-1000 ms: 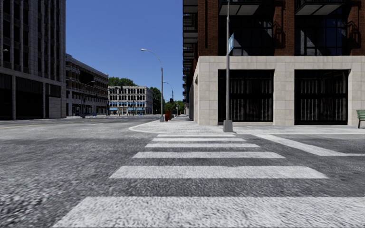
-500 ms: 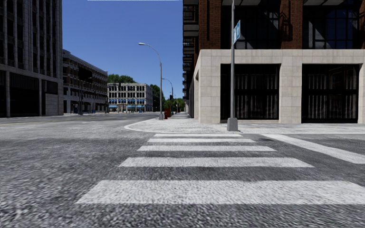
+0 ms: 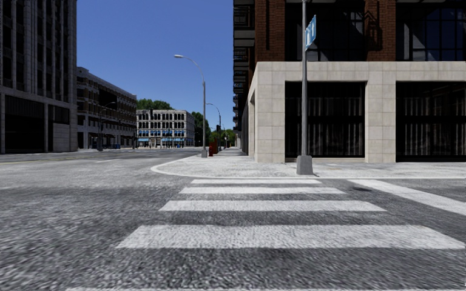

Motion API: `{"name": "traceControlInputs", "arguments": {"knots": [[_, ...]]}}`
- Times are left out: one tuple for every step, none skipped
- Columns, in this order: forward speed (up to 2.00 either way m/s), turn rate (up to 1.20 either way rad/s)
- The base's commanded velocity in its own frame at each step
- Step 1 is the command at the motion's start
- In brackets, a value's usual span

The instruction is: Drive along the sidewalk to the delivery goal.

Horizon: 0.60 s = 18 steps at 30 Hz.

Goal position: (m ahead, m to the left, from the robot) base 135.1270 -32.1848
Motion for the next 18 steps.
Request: {"name": "traceControlInputs", "arguments": {"knots": [[2.00, 0.00], [2.00, 0.00], [2.00, 0.00], [2.00, 0.00], [2.00, 0.00], [2.00, 0.00], [2.00, 0.00], [2.00, 0.00], [2.00, 0.00], [2.00, 0.00], [2.00, 0.00], [2.00, 0.00], [2.00, 0.00], [2.00, 0.00], [2.00, 0.00], [2.00, 0.00], [2.00, 0.00], [2.00, 0.00]]}}
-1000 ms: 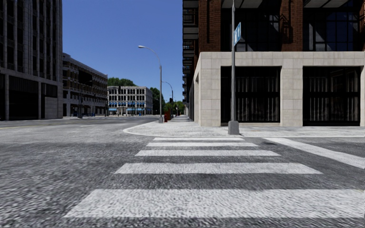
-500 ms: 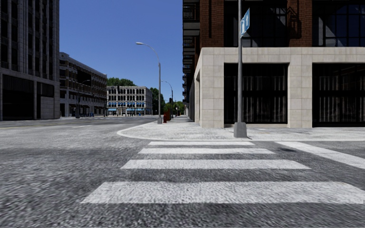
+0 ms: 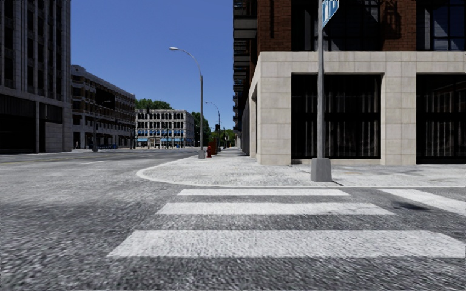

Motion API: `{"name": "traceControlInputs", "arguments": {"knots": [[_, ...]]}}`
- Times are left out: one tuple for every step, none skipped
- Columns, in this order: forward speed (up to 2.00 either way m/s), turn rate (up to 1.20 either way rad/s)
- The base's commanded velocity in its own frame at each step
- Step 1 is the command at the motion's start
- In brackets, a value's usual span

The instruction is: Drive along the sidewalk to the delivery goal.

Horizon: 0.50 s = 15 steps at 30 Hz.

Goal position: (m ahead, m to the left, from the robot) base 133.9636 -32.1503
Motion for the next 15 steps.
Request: {"name": "traceControlInputs", "arguments": {"knots": [[2.00, 0.00], [2.00, 0.00], [2.00, 0.00], [2.00, 0.00], [2.00, 0.00], [2.00, 0.00], [2.00, 0.00], [2.00, 0.00], [2.00, 0.00], [2.00, 0.00], [2.00, 0.00], [2.00, 0.00], [2.00, 0.00], [2.00, 0.00], [2.00, 0.00]]}}
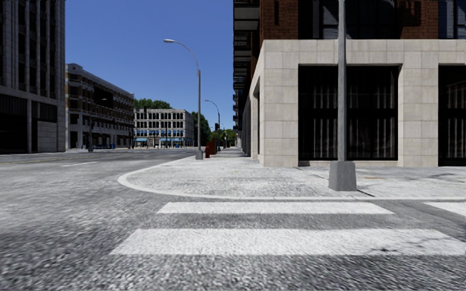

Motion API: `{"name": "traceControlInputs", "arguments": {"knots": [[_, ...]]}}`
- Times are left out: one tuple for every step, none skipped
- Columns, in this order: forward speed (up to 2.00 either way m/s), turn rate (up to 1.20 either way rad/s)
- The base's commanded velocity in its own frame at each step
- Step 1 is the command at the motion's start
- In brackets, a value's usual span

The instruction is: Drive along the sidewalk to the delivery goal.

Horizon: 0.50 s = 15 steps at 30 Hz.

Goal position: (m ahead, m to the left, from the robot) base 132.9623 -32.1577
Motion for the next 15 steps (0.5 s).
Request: {"name": "traceControlInputs", "arguments": {"knots": [[2.00, 0.00], [2.00, 0.00], [2.00, 0.00], [2.00, 0.00], [2.00, 0.00], [2.00, 0.00], [2.00, 0.00], [2.00, 0.00], [2.00, 0.00], [2.00, 0.00], [2.00, 0.00], [2.00, 0.00], [2.00, 0.00], [2.00, 0.00], [2.00, 0.00]]}}
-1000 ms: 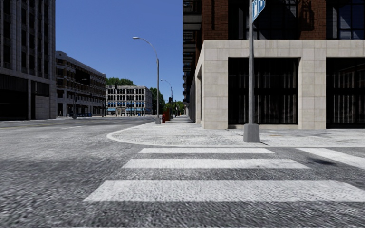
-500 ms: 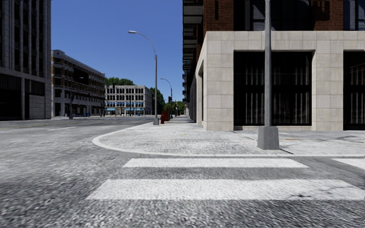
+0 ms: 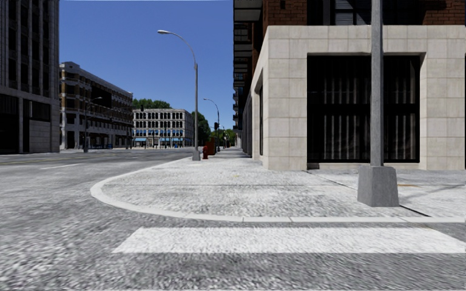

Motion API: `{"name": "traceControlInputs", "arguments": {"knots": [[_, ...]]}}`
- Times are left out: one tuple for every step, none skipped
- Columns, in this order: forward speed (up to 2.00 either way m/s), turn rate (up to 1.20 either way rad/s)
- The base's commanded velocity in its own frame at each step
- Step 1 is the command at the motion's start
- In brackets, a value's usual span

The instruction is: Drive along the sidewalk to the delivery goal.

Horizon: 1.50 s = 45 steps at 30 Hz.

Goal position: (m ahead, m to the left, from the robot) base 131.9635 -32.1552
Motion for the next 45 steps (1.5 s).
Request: {"name": "traceControlInputs", "arguments": {"knots": [[2.00, 0.00], [2.00, 0.00], [2.00, 0.00], [2.00, 0.00], [2.00, 0.00], [2.00, 0.00], [2.00, 0.00], [2.00, 0.00], [2.00, 0.00], [2.00, 0.00], [2.00, 0.00], [2.00, 0.00], [2.00, 0.00], [2.00, 0.00], [2.00, 0.00], [2.00, 0.00], [2.00, 0.00], [2.00, 0.00], [2.00, 0.00], [2.00, 0.00], [2.00, 0.00], [2.00, 0.00], [2.00, 0.00], [2.00, 0.00], [2.00, 0.00], [2.00, 0.00], [2.00, 0.00], [2.00, 0.00], [2.00, 0.00], [2.00, 0.00], [2.00, 0.00], [2.00, 0.00], [1.91, 0.00], [1.53, 0.00], [1.33, 0.00], [1.18, 0.00], [1.18, 0.00], [1.13, 0.00], [1.05, 0.00], [1.03, 0.00], [1.02, 0.00], [1.02, 0.00], [1.02, 0.00], [1.02, 0.00], [1.02, 0.00]]}}
